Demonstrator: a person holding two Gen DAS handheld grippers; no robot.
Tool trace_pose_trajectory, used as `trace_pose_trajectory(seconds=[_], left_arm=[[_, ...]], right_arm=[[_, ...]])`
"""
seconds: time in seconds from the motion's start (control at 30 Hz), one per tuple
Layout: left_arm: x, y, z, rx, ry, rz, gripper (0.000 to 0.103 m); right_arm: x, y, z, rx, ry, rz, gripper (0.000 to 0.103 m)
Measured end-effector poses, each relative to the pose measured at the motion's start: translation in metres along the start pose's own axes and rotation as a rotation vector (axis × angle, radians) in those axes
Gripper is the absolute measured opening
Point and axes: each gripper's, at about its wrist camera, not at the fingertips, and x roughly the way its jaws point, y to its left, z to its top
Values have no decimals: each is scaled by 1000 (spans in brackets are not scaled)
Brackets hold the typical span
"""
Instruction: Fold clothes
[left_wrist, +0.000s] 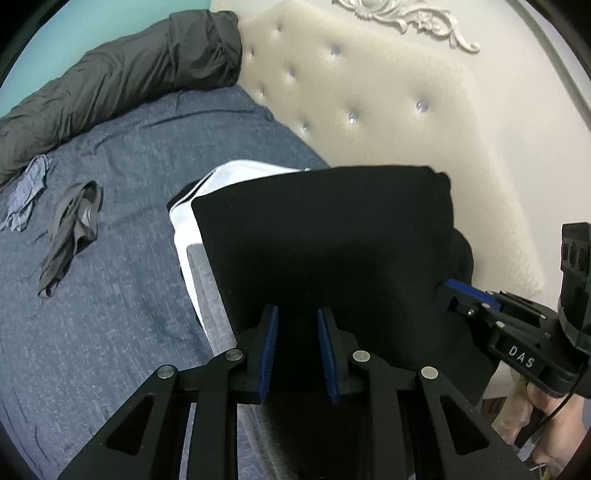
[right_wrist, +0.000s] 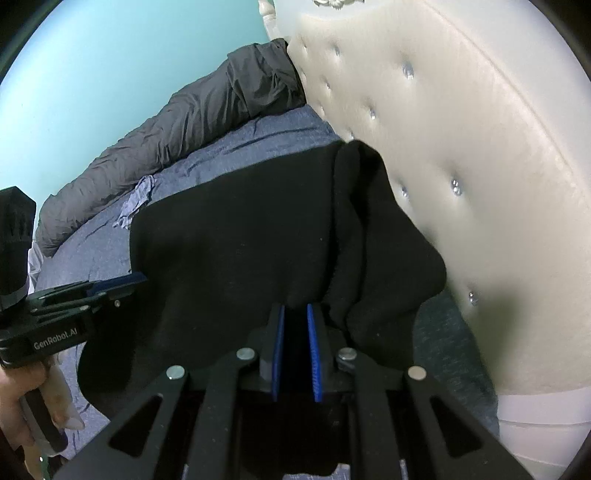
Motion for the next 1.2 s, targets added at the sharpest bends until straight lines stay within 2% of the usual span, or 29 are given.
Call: trace_pose_trajectory(seconds=[0.2,0.37,0.47,0.57,0.73,1.0,1.13,1.2], left_arm=[[-5,-8,3,33,-9,26,24],[-41,-14,7,11,-50,-7,24],[-47,-25,-9,57,-41,-15,24],[-35,-33,-26,108,-25,0,24],[-25,-34,-35,94,-18,0,24],[-49,-25,-7,59,-62,-27,24],[-41,-16,15,43,-67,7,24],[-33,-13,23,44,-58,27,24]], right_arm=[[5,-4,0,5,12,-5,11],[-36,-8,6,48,-62,23,11],[-57,-11,-2,56,-94,42,11],[-54,-11,-15,43,-85,15,11],[-33,-17,-24,50,-60,-2,11],[-58,-13,24,44,-115,9,11],[-47,-12,60,45,-99,4,11],[-32,-15,67,49,-58,-6,11]])
